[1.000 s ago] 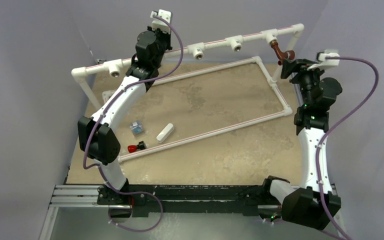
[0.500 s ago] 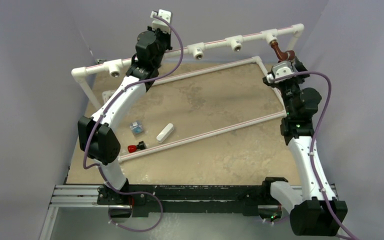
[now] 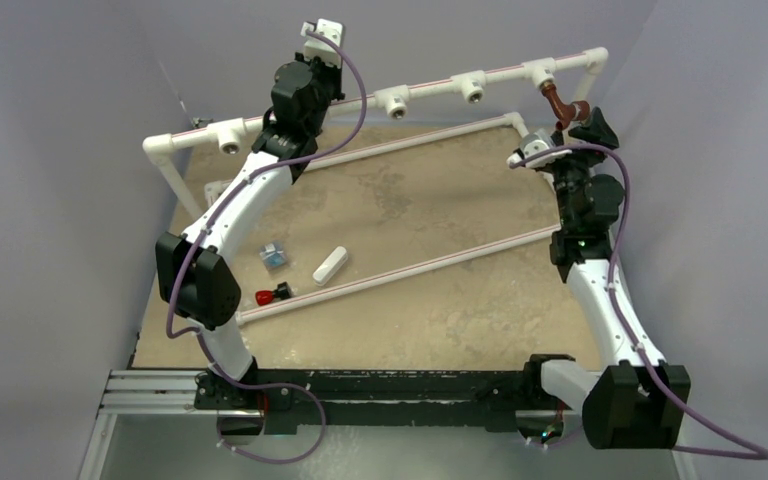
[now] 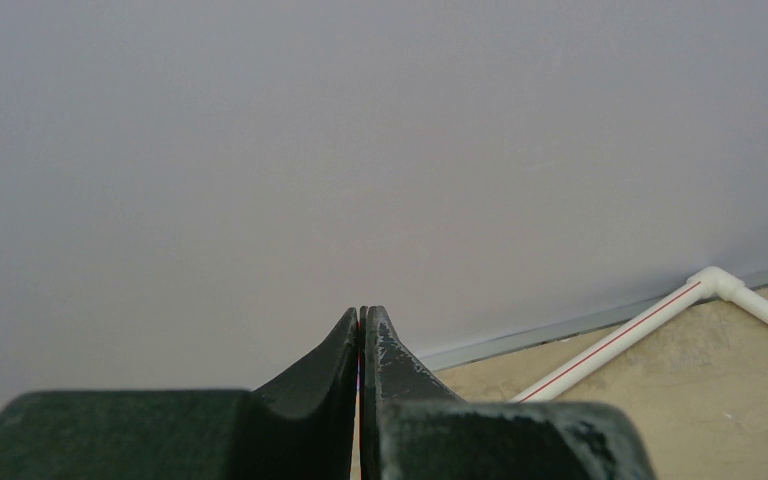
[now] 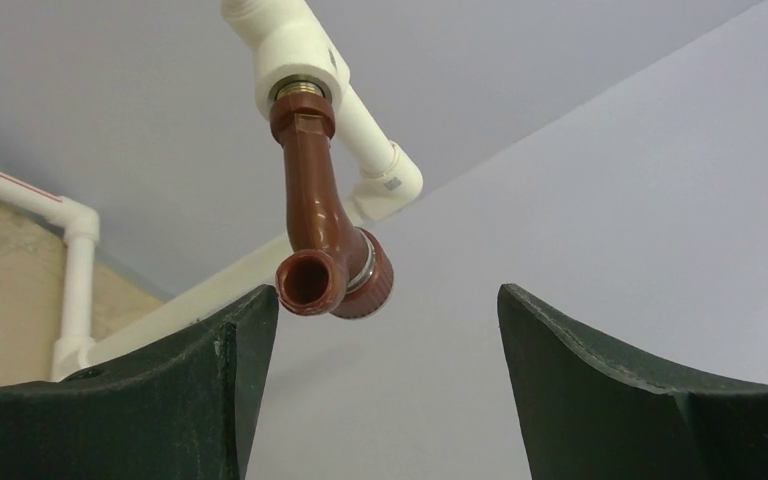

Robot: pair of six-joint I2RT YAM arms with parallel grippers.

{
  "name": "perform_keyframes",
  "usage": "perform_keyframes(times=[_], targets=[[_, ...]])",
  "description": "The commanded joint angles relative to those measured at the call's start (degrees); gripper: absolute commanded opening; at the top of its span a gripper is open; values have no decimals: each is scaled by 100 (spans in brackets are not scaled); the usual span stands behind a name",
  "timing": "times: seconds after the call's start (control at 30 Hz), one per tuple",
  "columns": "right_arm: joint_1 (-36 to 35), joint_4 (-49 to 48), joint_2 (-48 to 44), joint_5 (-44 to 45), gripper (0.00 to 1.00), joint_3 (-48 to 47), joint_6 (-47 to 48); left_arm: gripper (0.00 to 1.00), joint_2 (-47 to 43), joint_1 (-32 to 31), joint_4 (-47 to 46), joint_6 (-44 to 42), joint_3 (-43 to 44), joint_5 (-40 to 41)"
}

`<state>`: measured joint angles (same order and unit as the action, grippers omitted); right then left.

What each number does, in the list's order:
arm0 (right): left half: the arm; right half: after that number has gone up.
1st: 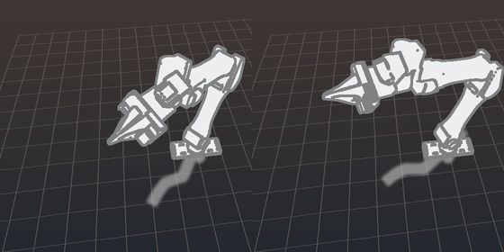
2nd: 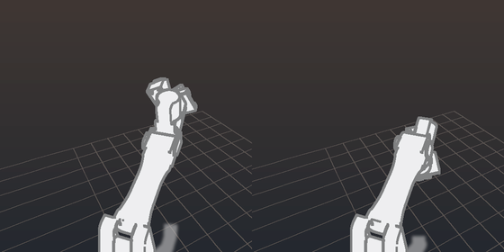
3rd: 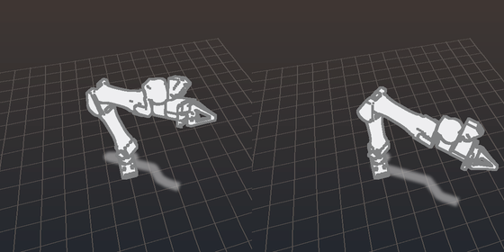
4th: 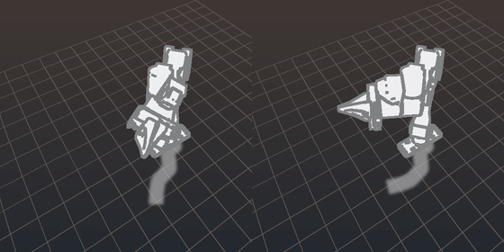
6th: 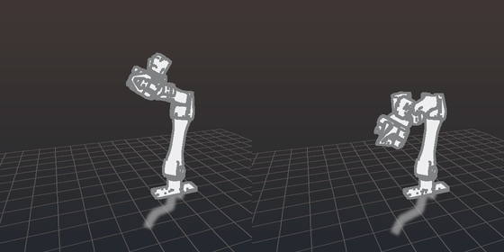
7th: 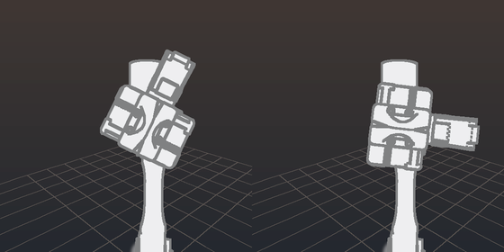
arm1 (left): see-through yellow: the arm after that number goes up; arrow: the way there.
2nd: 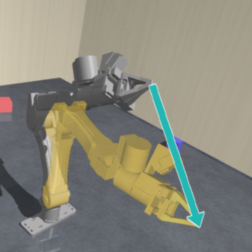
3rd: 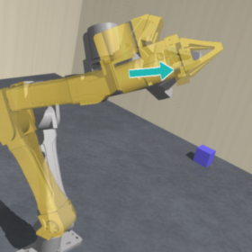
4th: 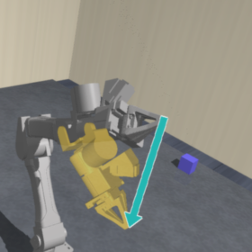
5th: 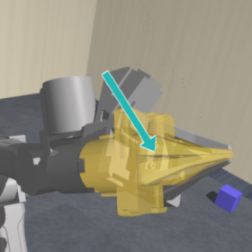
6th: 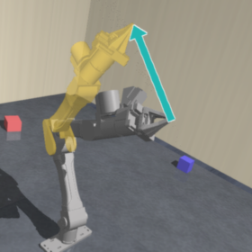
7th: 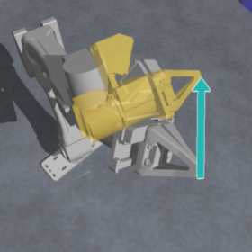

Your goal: Install the water faucets

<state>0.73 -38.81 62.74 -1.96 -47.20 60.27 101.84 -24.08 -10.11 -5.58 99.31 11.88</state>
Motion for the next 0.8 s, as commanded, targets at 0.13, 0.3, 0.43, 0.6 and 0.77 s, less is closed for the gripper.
perform_keyframes(times=[0.13, 0.3, 0.43, 0.6, 0.77], targets=[[-29, -817, 668, 309, 79, -571, 458, 0, 292, -115, 760, 32, -175, -248], [-29, -909, 955, 383, 71, -771, 350, 0, 306, -115, 756, 31, -170, -255], [-29, -908, 1149, 376, 63, -920, 148, 0, 288, -115, 748, 21, -183, -240], [-29, -797, 1337, 413, 38, -1115, -84, 0, 306, -115, 756, 14, -175, -238], [-29, -847, 1364, 471, 12, -1067, -364, 0, 315, -115, 752, 17, -166, -239]])
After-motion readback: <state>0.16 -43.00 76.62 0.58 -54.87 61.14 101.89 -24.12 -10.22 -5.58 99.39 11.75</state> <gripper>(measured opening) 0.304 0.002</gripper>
